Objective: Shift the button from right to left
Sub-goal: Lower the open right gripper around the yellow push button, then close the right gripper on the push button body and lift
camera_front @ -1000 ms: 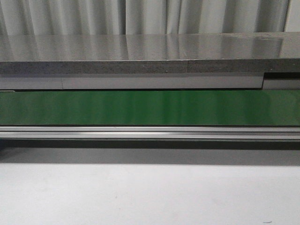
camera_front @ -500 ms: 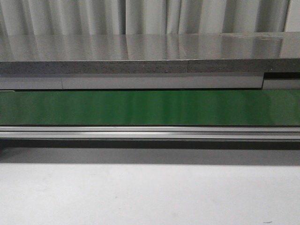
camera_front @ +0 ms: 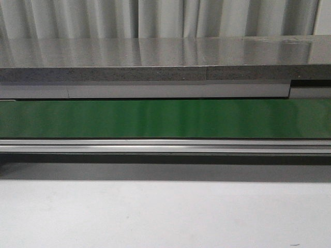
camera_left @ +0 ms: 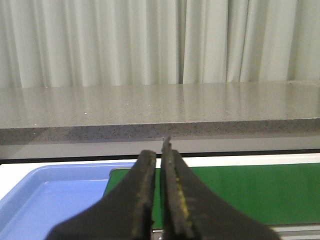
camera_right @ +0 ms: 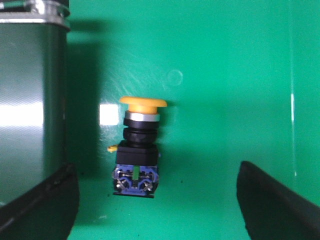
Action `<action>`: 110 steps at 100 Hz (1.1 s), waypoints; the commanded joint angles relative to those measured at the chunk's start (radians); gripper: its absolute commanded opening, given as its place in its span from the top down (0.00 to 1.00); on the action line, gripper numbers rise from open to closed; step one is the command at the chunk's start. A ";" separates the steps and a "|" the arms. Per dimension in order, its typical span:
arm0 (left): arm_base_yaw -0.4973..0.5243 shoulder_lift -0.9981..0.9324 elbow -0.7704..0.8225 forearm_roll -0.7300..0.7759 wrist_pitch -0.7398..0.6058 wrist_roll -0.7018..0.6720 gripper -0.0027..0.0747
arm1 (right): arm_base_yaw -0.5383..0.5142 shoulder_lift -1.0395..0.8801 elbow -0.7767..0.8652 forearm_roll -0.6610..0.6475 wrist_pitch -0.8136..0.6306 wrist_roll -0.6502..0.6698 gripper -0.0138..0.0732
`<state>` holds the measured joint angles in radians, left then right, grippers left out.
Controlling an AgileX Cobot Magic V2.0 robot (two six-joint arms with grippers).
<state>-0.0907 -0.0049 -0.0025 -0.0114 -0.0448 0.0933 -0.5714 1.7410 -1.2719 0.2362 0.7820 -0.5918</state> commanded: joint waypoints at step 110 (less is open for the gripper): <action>0.000 -0.036 0.041 -0.008 -0.080 -0.007 0.96 | -0.013 0.163 -0.034 0.009 -0.047 -0.117 0.15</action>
<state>-0.0907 -0.0049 -0.0025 -0.0114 -0.0448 0.0933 -0.5765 1.9355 -1.2760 0.2332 0.7537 -0.6985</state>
